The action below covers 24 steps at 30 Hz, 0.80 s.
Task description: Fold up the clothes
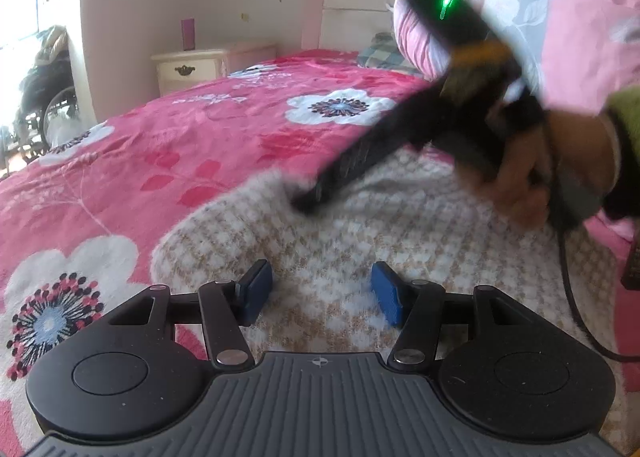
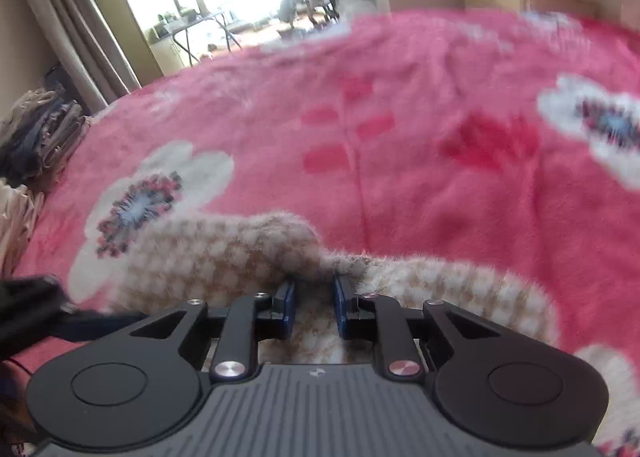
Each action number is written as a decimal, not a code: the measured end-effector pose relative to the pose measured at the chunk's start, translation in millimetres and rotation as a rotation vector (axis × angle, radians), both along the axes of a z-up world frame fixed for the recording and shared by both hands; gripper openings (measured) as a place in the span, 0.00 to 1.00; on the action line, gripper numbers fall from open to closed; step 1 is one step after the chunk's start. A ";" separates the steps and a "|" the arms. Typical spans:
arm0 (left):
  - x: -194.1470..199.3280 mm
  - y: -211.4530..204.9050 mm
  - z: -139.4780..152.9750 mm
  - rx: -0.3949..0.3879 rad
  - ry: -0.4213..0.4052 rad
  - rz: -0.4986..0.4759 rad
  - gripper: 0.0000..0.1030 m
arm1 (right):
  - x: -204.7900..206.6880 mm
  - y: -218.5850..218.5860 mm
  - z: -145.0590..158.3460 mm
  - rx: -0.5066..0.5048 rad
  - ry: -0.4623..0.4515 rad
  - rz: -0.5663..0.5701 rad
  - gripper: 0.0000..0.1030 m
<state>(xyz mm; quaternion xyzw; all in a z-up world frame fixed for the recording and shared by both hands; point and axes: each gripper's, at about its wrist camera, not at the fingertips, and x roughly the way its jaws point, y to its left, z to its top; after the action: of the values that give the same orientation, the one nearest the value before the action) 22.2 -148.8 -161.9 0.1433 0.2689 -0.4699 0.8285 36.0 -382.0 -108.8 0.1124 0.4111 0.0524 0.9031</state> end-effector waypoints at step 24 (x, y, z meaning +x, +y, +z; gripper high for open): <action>59.3 -11.0 5.8 -0.008 0.113 0.115 0.54 | -30.8 -52.3 -14.2 -0.079 0.066 -0.163 0.18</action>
<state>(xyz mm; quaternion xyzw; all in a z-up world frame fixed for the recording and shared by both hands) 81.5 -159.7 -156.2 0.0973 0.3212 -0.4299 0.8382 5.2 -434.3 -123.0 0.1113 0.4317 -0.0412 0.8942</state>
